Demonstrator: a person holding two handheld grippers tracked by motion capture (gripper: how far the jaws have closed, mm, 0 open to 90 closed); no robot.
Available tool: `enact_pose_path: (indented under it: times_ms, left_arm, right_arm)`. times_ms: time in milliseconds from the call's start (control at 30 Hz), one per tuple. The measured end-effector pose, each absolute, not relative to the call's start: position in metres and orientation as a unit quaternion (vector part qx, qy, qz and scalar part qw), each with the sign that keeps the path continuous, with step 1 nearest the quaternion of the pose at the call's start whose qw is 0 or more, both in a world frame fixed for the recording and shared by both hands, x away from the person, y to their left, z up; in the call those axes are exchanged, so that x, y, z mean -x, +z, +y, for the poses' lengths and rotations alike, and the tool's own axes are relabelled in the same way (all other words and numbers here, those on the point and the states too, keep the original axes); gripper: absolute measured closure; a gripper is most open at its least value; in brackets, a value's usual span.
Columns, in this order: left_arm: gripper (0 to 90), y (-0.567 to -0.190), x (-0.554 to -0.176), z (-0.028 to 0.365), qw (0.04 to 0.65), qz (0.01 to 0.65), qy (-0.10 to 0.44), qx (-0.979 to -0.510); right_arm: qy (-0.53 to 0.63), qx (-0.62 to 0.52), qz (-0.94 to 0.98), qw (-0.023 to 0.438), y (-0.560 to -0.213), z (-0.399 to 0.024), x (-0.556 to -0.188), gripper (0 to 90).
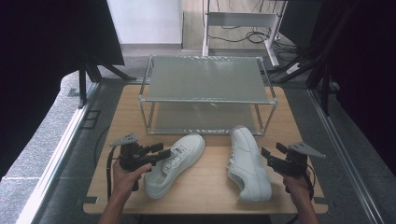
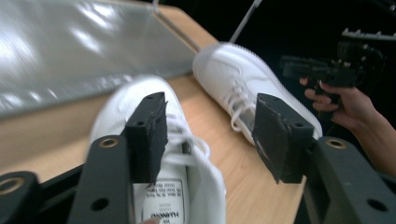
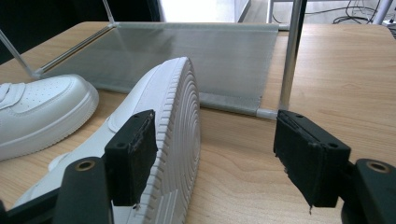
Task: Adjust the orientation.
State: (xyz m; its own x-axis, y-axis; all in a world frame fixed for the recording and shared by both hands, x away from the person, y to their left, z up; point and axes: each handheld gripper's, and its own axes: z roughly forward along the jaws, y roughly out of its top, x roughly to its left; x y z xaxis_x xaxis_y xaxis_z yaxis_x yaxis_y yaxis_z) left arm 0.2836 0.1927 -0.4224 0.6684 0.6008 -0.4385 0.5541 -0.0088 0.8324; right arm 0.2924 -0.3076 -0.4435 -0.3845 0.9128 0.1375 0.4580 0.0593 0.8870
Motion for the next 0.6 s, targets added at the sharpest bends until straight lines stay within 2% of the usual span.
enact_pose_path:
  times_ms: [100,200,267,600]
  left_arm:
    - [40.1,-0.417,-0.281,0.196,0.57,0.41,0.048,-0.711]
    - [38.0,-0.417,-0.282,0.199,0.567,0.417,0.052,-0.708]
    - [36.9,-0.421,-0.284,0.199,0.563,0.423,0.049,-0.708]
    - [38.2,-0.425,-0.284,0.198,0.559,0.441,0.064,-0.699]
  right_arm:
    - [0.466,-0.499,0.69,0.241,-0.443,-0.306,-0.292,30.9]
    - [0.463,-0.498,0.694,0.238,-0.444,-0.303,-0.293,33.8]
    - [0.46,-0.492,0.702,0.229,-0.443,-0.302,-0.293,42.8]
    - [0.46,-0.438,0.746,0.2,-0.437,-0.282,-0.288,72.8]
